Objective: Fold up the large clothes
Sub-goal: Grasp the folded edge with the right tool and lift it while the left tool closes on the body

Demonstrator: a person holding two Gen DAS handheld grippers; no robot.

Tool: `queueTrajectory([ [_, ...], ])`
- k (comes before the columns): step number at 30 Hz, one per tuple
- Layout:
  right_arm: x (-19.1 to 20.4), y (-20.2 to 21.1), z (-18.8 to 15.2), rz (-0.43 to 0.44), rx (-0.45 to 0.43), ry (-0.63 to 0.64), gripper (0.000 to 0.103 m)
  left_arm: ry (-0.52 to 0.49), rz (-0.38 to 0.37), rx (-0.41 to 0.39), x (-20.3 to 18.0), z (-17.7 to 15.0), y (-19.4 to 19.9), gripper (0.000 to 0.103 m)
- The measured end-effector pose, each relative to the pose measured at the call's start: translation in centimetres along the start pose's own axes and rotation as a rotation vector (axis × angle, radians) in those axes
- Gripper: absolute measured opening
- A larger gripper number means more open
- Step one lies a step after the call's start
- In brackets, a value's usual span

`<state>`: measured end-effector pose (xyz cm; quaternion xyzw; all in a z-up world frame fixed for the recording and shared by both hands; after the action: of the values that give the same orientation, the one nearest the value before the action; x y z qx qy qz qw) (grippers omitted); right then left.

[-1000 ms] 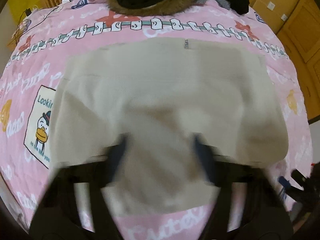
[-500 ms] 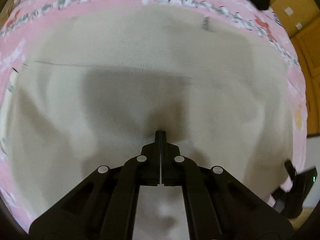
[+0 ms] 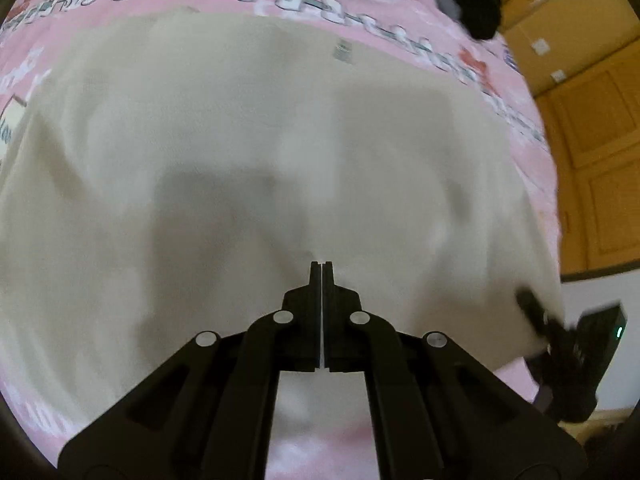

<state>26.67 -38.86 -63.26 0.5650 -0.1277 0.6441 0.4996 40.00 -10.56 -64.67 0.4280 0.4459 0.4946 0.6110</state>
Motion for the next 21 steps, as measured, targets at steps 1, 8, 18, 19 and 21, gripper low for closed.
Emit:
queueTrajectory([
  [1, 0.8, -0.1, 0.1, 0.008, 0.003, 0.017, 0.028, 0.000, -0.001, 0.017, -0.3, -0.5, -0.5, 0.000],
  [8, 7.0, -1.4, -0.7, 0.051, 0.076, 0.168, 0.027, 0.246, -0.089, 0.086, 2.6, -0.8, -6.2, 0.003],
  [18, 15.8, -4.4, -3.7, 0.087, 0.168, 0.410, 0.027, 0.141, 0.145, -0.165, 10.2, 0.5, 5.5, 0.001],
  [19, 16.7, -5.1, -4.3, 0.096, 0.182, 0.427, 0.027, 0.134, 0.185, -0.177, 11.7, 0.6, 6.0, 0.001],
  [21, 18.5, -6.8, -5.5, 0.108, 0.206, 0.464, 0.026, 0.142, 0.219, -0.154, 14.5, 0.8, 6.1, 0.001],
])
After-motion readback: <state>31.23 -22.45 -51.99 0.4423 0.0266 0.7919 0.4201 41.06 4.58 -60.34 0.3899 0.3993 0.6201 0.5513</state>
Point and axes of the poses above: each gripper's, at about its wrist camera, not at the fingertips, and y roughly against the way its jaws point, x to its left, z to its top, the point moved 1 cm from there along -y, roughly the way its jaws point, and after that the axes turned 15 degrees about z, right-handed, at the moved point
